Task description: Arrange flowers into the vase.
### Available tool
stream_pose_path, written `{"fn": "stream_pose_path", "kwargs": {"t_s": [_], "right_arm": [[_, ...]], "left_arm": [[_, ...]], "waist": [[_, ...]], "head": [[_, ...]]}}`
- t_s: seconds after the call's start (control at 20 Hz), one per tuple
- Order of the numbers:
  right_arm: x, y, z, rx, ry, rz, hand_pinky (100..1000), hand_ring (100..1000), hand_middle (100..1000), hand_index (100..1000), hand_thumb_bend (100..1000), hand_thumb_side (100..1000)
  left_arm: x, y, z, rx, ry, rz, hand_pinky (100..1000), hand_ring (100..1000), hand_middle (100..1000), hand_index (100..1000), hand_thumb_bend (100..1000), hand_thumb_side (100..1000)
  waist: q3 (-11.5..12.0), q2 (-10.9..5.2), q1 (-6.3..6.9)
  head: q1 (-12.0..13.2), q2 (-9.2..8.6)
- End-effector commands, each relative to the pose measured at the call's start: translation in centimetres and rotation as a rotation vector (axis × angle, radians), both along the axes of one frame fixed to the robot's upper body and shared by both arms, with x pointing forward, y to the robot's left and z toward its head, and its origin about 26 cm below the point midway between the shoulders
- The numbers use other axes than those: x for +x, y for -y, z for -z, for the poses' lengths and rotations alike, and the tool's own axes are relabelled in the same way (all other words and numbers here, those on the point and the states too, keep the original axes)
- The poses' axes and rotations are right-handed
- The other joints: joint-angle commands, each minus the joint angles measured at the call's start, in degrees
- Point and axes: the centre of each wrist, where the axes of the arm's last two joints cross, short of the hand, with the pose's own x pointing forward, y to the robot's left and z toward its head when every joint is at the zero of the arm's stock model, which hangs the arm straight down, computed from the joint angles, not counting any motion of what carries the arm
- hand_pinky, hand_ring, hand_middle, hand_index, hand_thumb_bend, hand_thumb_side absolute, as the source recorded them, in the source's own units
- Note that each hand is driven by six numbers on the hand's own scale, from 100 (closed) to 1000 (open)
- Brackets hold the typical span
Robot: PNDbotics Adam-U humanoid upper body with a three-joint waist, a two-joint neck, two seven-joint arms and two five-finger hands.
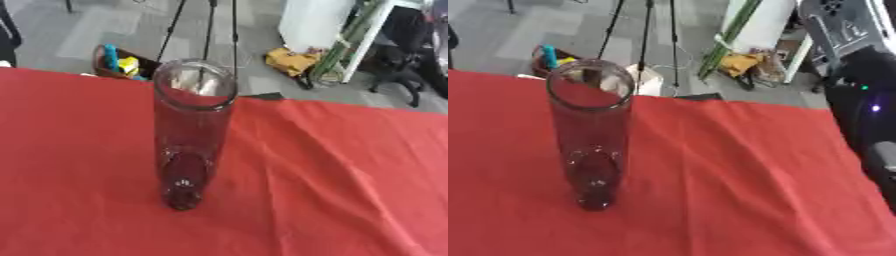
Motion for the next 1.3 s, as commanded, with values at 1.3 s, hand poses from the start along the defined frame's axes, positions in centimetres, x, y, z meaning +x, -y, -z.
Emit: {"fn": "stream_pose_path", "kwargs": {"t_s": [1.3], "right_arm": [[0.5, -0.4, -0.8, 0.009, 0.122, 0.031, 100, 100, 100, 100, 100, 771]], "left_arm": [[-0.4, 0.9, -0.8, 0.01, 0.014, 0.054, 723, 539, 779, 873, 100, 1000]], "waist": [[5.22, -1.81, -0.98]], "head": [[-7.61, -3.33]]}}
